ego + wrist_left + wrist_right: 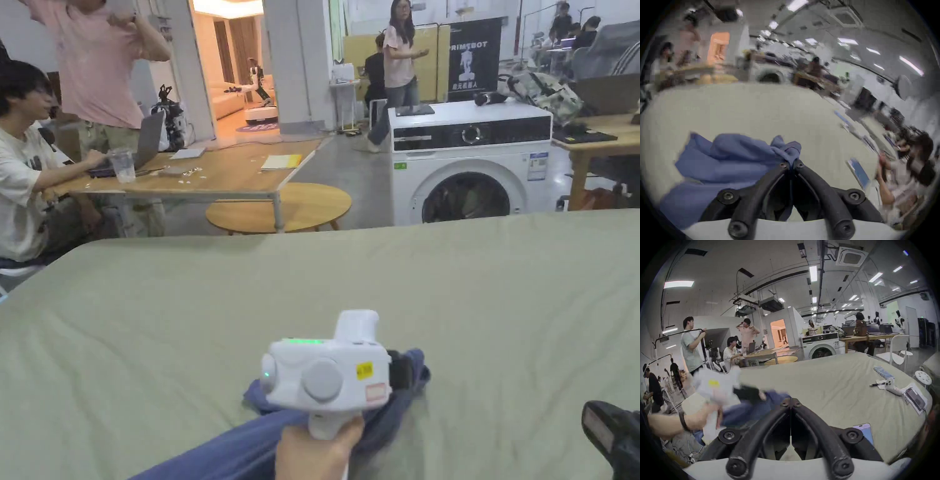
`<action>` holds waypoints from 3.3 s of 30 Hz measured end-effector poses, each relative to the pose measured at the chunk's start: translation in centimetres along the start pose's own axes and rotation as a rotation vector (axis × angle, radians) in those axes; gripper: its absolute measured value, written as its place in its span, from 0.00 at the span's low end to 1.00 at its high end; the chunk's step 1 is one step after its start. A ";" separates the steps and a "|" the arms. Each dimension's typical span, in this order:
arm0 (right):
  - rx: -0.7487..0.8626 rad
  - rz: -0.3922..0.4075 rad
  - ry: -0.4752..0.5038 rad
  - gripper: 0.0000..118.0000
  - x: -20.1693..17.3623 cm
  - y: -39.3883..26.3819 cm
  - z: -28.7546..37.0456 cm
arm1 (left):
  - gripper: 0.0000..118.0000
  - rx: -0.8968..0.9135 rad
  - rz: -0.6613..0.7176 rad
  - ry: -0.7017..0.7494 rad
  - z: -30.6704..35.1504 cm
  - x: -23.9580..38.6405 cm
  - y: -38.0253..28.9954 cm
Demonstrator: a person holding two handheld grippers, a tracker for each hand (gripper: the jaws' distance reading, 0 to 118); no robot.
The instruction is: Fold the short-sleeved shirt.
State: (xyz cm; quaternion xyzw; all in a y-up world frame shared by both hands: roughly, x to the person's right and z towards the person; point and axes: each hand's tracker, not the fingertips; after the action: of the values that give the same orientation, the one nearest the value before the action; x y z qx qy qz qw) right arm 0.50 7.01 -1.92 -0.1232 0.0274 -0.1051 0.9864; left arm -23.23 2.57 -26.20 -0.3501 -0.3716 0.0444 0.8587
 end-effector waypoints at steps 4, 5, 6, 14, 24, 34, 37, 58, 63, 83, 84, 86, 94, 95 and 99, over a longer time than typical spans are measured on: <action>0.004 0.020 -0.064 0.00 1.3 0.4 2.7 | 0.00 -0.209 -0.027 -0.265 -4.6 6.9 -6.7; -0.002 0.036 -0.078 0.00 1.4 0.5 3.3 | 0.00 -0.225 -0.040 -0.308 -4.8 7.4 -7.4; -0.001 0.053 -0.092 0.00 1.6 0.4 4.0 | 0.00 -0.203 -0.059 -0.306 -4.8 7.9 -8.0; -0.015 0.024 -0.082 0.00 1.0 -0.8 4.2 | 0.54 0.018 0.057 -0.319 1.6 6.1 -6.2; -0.023 0.087 0.051 0.00 -5.0 -1.5 -1.2 | 0.37 0.444 -0.243 0.300 23.1 3.6 -6.5; -0.025 0.153 0.098 0.00 -8.0 -1.9 -2.5 | 0.00 0.511 -0.109 0.433 28.8 0.6 -11.0; -0.029 0.161 0.109 0.00 -7.9 -2.1 -2.3 | 0.00 0.469 -0.027 0.432 30.2 -2.7 -10.3; -0.157 0.060 0.009 0.00 -1.9 -3.8 -2.4 | 0.28 -0.101 0.457 0.535 20.1 -25.6 -13.4; -0.183 0.043 -0.040 0.05 0.0 -4.4 -2.3 | 0.01 -0.170 0.359 0.565 19.1 -24.9 -12.8; -0.365 -0.487 -0.063 0.03 6.2 -10.2 -4.9 | 0.00 0.033 0.367 0.517 22.1 -22.3 -11.7; -0.333 -0.465 -0.046 0.03 5.8 -9.2 -4.3 | 0.00 0.116 0.367 0.485 23.8 -21.2 -11.4; -0.273 -0.433 -0.003 0.03 4.9 -6.4 -3.4 | 0.00 0.254 0.353 0.425 27.1 -18.9 -9.5; -0.057 -0.162 0.027 0.03 0.7 7.4 -3.5 | 0.00 0.589 0.128 0.409 37.4 -12.0 -0.1; -0.029 -0.144 0.031 0.03 0.6 9.4 -3.9 | 0.00 0.611 0.117 0.428 38.1 -11.9 1.2; 0.058 -0.062 0.001 0.03 -0.4 15.8 -5.7 | 0.00 0.679 0.071 0.477 38.9 -11.4 5.7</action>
State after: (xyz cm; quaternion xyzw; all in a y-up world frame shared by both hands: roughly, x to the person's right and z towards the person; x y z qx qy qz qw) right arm 2.83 20.76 -11.33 -0.0951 0.0211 -0.1366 0.9858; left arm -56.41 25.05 -18.12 -0.0602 -0.1144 0.1118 0.9853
